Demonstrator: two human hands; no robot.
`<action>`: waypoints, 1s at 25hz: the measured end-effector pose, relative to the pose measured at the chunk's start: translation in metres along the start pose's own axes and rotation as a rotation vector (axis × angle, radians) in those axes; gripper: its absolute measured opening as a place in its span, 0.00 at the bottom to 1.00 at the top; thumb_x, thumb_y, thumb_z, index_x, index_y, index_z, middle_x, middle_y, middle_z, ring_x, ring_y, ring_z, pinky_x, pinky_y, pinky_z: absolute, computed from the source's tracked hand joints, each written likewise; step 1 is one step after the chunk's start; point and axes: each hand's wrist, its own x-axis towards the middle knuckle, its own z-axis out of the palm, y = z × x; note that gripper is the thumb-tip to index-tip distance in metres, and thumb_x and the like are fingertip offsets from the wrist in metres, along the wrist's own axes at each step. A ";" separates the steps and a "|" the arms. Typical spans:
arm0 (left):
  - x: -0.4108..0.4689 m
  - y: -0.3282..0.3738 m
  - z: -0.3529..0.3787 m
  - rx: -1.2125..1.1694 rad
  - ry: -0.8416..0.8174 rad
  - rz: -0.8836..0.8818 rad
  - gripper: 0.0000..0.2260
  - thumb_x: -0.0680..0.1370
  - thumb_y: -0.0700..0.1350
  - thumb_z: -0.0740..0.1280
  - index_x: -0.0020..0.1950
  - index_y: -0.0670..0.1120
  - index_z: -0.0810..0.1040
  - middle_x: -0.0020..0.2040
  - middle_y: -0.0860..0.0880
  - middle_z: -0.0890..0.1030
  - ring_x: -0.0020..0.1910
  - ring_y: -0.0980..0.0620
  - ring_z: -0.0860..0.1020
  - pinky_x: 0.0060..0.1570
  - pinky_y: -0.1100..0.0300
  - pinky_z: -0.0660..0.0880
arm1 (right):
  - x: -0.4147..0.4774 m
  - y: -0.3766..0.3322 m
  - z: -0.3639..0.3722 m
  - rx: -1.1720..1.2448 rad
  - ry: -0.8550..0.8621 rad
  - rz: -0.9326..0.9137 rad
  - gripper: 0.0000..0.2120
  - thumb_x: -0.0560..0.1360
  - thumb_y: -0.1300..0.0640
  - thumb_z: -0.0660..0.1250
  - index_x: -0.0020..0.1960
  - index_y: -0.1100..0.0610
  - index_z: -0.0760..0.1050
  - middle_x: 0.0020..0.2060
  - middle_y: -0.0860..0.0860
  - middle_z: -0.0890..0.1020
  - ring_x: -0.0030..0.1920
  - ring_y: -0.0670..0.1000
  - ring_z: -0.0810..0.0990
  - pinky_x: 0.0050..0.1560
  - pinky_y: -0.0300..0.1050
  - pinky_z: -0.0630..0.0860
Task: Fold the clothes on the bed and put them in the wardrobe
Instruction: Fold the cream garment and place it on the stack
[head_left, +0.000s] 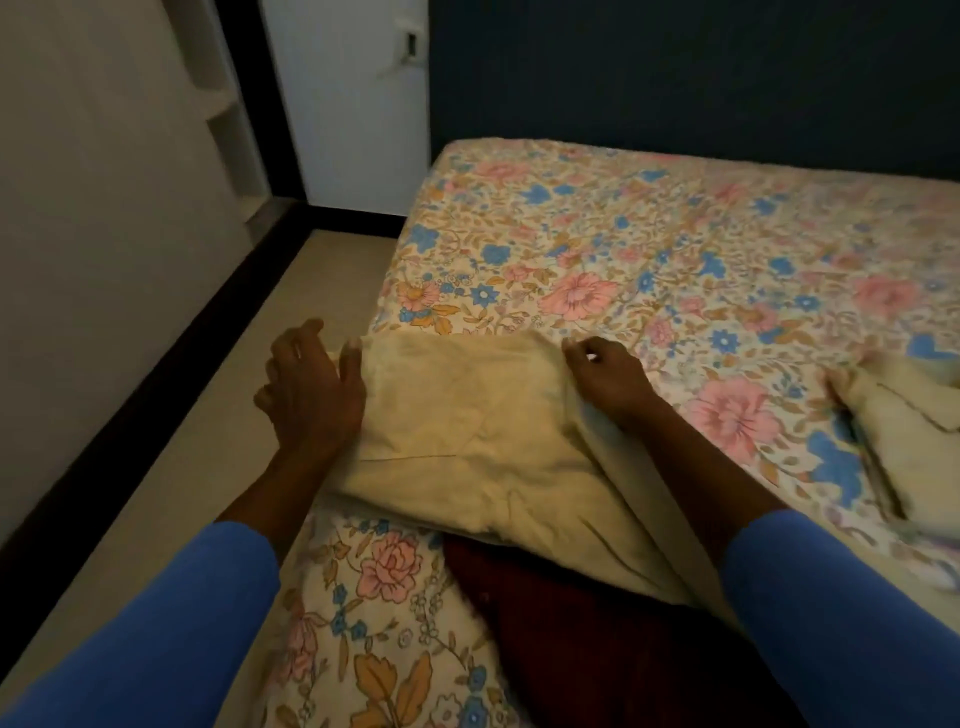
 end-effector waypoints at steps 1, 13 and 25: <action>-0.023 0.019 -0.007 -0.062 0.039 0.101 0.20 0.84 0.58 0.61 0.72 0.50 0.70 0.74 0.44 0.69 0.73 0.41 0.69 0.68 0.36 0.64 | -0.022 0.005 -0.016 -0.020 -0.011 -0.020 0.22 0.84 0.38 0.58 0.59 0.54 0.81 0.53 0.50 0.83 0.56 0.53 0.80 0.57 0.48 0.74; -0.277 0.127 0.066 0.080 -0.440 0.853 0.34 0.77 0.70 0.55 0.77 0.53 0.70 0.79 0.49 0.68 0.77 0.47 0.67 0.74 0.37 0.59 | -0.277 0.162 -0.219 -0.398 -0.153 0.208 0.12 0.79 0.43 0.69 0.50 0.51 0.82 0.46 0.48 0.83 0.49 0.53 0.82 0.48 0.48 0.75; -0.284 0.140 0.061 -0.308 -0.209 0.643 0.25 0.82 0.61 0.57 0.71 0.46 0.75 0.72 0.43 0.73 0.69 0.43 0.73 0.64 0.40 0.73 | -0.160 0.154 -0.311 -0.543 -0.069 0.217 0.32 0.69 0.34 0.76 0.69 0.44 0.72 0.60 0.48 0.79 0.62 0.54 0.77 0.64 0.54 0.73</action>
